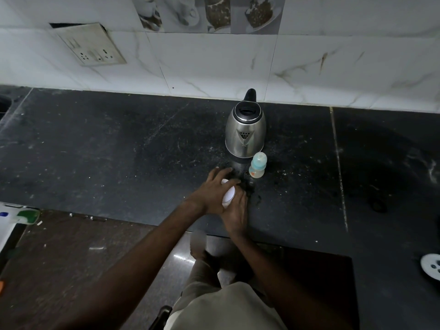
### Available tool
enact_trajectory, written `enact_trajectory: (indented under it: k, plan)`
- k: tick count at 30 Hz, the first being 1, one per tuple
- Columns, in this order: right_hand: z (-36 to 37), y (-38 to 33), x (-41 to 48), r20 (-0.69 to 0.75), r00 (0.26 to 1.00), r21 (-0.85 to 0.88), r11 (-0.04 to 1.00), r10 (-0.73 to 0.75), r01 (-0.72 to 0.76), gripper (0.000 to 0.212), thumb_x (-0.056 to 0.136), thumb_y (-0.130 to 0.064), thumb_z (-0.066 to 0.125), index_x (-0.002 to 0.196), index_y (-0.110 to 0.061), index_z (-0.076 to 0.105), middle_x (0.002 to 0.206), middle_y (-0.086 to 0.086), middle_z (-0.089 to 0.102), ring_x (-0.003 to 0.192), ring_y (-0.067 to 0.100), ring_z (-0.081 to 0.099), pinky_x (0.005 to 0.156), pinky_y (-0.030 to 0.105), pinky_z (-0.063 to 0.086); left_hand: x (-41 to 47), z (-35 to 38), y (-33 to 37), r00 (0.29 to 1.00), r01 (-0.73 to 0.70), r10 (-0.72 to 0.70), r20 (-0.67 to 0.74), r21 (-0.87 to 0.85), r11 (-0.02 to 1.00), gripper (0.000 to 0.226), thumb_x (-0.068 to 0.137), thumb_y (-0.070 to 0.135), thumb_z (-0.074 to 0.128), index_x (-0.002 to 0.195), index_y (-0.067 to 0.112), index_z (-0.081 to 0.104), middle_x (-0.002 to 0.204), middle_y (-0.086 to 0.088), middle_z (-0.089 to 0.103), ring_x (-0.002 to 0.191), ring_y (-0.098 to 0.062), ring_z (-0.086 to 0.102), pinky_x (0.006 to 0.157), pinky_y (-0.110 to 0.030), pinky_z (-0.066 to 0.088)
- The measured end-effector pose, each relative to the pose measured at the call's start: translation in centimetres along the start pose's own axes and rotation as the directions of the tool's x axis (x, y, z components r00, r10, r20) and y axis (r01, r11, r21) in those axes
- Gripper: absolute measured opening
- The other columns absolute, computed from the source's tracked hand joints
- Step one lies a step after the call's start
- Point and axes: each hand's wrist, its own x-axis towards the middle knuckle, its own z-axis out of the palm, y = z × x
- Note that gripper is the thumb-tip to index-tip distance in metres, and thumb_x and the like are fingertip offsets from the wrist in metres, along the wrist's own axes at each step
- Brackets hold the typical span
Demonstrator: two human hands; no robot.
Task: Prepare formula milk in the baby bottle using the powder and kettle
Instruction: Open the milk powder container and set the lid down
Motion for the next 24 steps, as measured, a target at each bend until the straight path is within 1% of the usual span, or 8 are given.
enact_trajectory:
  k: [2, 5, 8, 11, 13, 16, 20, 24]
  plan:
    - [0.2, 0.1, 0.1, 0.008, 1.0, 0.047, 0.999, 0.014, -0.014, 0.082, 0.08, -0.048, 0.068, 0.146, -0.007, 0.045, 0.142, 0.01, 0.054, 0.132, 0.023, 0.053, 0.118, 0.032, 0.035, 0.0, -0.6, 0.0, 1.0, 0.001, -0.001, -0.018, -0.005, 1.0, 0.08, 0.07, 0.038, 0.076, 0.144, 0.016, 0.054, 0.147, -0.015, 0.049, 0.133, -0.04, 0.041, 0.112, -0.044, 0.041]
    - [0.2, 0.2, 0.2, -0.011, 0.999, 0.137, 0.99, 0.035, -0.033, 0.086, 0.073, -0.056, 0.072, 0.141, -0.009, 0.048, 0.136, 0.006, 0.056, 0.127, 0.022, 0.055, 0.112, 0.031, 0.041, 0.0, -1.3, 1.0, 0.983, 0.134, -0.137, -0.125, -0.032, 0.99, 0.067, 0.075, 0.049, 0.078, 0.126, 0.009, 0.062, 0.124, -0.016, 0.062, 0.118, -0.038, 0.055, 0.101, -0.04, 0.044]
    - [0.4, 0.2, 0.3, -0.044, 0.999, 0.078, 0.997, 0.005, -0.002, 0.084, 0.075, -0.057, 0.072, 0.139, -0.008, 0.05, 0.131, 0.008, 0.058, 0.121, 0.024, 0.059, 0.109, 0.034, 0.043, -0.5, -2.0, 2.5, 0.861, 0.378, -0.431, -0.271, -0.227, 0.897, 0.075, 0.08, 0.064, 0.074, 0.117, 0.001, 0.062, 0.115, -0.024, 0.067, 0.106, -0.044, 0.065, 0.087, -0.044, 0.052]
    - [0.2, -0.1, 0.3, -0.032, 0.998, 0.099, 0.994, 0.046, -0.043, 0.099, 0.062, -0.062, 0.083, 0.139, -0.01, 0.049, 0.129, 0.005, 0.058, 0.119, 0.022, 0.057, 0.105, 0.033, 0.046, -0.7, -2.4, 2.5, 0.754, 0.444, -0.573, -0.323, -0.393, 0.805, 0.078, 0.082, 0.068, 0.071, 0.117, 0.0, 0.058, 0.113, -0.026, 0.069, 0.105, -0.045, 0.066, 0.086, -0.047, 0.052]
    - [-0.1, -0.4, 0.1, 0.011, 0.995, 0.167, 0.981, 0.102, -0.102, 0.112, 0.051, -0.056, 0.094, 0.141, -0.012, 0.044, 0.135, 0.006, 0.055, 0.123, 0.022, 0.054, 0.104, 0.035, 0.047, -0.6, -2.1, 1.3, 0.687, 0.391, -0.673, -0.274, -0.641, 0.66, 0.077, 0.078, 0.063, 0.076, 0.119, 0.002, 0.053, 0.117, -0.024, 0.066, 0.108, -0.042, 0.064, 0.09, -0.047, 0.054]
    - [-0.7, -0.3, -0.5, 0.086, 0.991, 0.178, 0.977, 0.107, -0.121, 0.124, 0.058, -0.037, 0.097, 0.158, -0.015, 0.027, 0.153, 0.008, 0.041, 0.139, 0.025, 0.039, 0.115, 0.039, 0.039, -0.7, -0.4, -1.7, 0.588, 0.3, -0.791, -0.169, -0.863, 0.407, 0.079, 0.074, 0.049, 0.084, 0.132, 0.007, 0.05, 0.128, -0.016, 0.06, 0.118, -0.031, 0.061, 0.1, -0.045, 0.053]
    - [-3.3, 1.1, -1.7, -0.052, 0.99, 0.071, 0.99, 0.128, -0.125, 0.098, 0.076, -0.014, 0.064, 0.164, -0.015, 0.018, 0.157, 0.012, 0.033, 0.142, 0.03, 0.037, 0.118, 0.045, 0.037, -0.6, 5.0, -5.4, 0.598, 0.394, -0.785, -0.161, -0.794, 0.463, 0.067, 0.074, 0.049, 0.086, 0.127, 0.014, 0.063, 0.125, -0.01, 0.067, 0.118, -0.03, 0.063, 0.101, -0.051, 0.053]
    - [-7.8, 2.8, 1.4, -0.22, 0.951, 0.206, 0.963, 0.216, -0.171, 0.09, 0.076, 0.002, 0.063, 0.158, -0.014, 0.031, 0.152, 0.01, 0.037, 0.14, 0.03, 0.044, 0.117, 0.048, 0.04, -1.6, 7.4, -5.1, 0.614, 0.432, -0.764, -0.2, -0.724, 0.538, 0.067, 0.077, 0.036, 0.09, 0.131, 0.013, 0.058, 0.132, -0.014, 0.065, 0.125, -0.041, 0.054, 0.103, -0.055, 0.047]
